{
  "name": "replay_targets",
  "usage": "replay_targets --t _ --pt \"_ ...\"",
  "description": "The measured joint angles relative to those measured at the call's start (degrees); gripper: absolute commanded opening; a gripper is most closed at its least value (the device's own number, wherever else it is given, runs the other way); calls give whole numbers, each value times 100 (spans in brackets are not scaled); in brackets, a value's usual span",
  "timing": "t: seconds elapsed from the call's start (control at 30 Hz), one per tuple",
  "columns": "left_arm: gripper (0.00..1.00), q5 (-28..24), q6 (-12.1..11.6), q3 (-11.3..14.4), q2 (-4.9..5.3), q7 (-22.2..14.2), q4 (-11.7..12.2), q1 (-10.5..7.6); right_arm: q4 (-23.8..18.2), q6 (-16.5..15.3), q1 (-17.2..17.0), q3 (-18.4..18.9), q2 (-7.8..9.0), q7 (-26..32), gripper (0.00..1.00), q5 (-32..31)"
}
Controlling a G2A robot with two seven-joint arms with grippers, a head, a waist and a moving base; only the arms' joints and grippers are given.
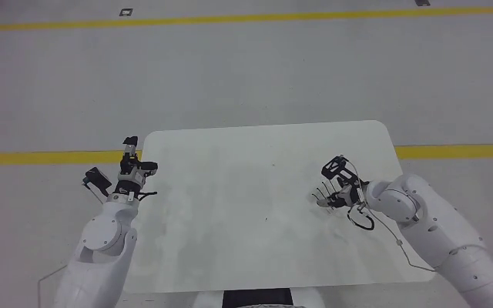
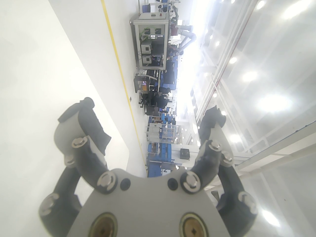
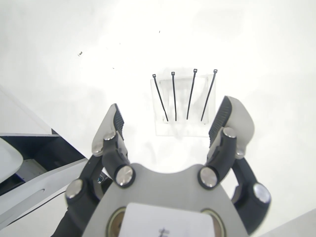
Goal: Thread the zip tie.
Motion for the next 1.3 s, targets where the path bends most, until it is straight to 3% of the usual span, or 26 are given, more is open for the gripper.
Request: replay_targets --t 0.47,0.73,0.97,1.3 --pt "100 0 0 0 0 0 0 0 -6 197 -35 1 -44 55 22 -289" --pt "100 0 0 0 0 0 0 0 128 207 70 -138 -112 117 22 -347" --pt "100 0 0 0 0 0 0 0 275 245 206 -310 -190 171 14 -369" --pt "100 0 0 0 0 0 0 0 416 292 400 -502 -296 216 16 -388"
